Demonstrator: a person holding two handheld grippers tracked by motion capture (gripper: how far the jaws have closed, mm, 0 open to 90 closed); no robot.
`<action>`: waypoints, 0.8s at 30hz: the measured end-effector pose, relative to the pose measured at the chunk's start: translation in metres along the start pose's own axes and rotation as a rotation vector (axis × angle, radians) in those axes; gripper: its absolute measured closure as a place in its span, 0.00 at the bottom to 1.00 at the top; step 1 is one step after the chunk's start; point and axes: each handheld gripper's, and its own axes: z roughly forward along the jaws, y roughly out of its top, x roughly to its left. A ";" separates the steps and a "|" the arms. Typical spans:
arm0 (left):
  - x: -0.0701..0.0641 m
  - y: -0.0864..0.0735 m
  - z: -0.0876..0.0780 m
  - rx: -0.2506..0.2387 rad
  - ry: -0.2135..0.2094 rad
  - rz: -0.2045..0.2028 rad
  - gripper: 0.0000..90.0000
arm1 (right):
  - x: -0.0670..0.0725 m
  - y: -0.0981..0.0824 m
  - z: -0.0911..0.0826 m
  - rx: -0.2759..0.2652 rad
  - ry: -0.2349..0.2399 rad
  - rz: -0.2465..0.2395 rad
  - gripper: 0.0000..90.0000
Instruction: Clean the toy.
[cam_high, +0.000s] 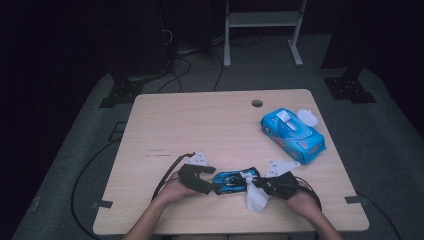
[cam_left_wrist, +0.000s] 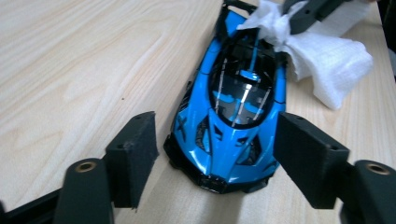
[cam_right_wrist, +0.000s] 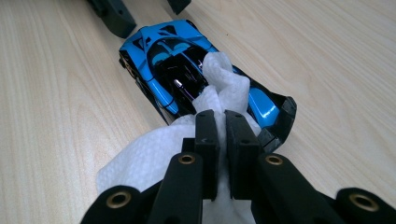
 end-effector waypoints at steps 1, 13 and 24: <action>0.001 0.000 0.002 0.004 0.000 -0.023 0.35 | 0.000 0.000 0.000 -0.001 -0.001 0.000 0.93; 0.004 -0.002 0.008 0.024 0.020 -0.064 0.35 | 0.006 -0.004 -0.001 -0.024 -0.027 -0.056 0.94; 0.001 0.003 0.008 0.034 -0.017 -0.068 0.33 | 0.010 -0.006 -0.001 -0.026 -0.036 -0.076 0.94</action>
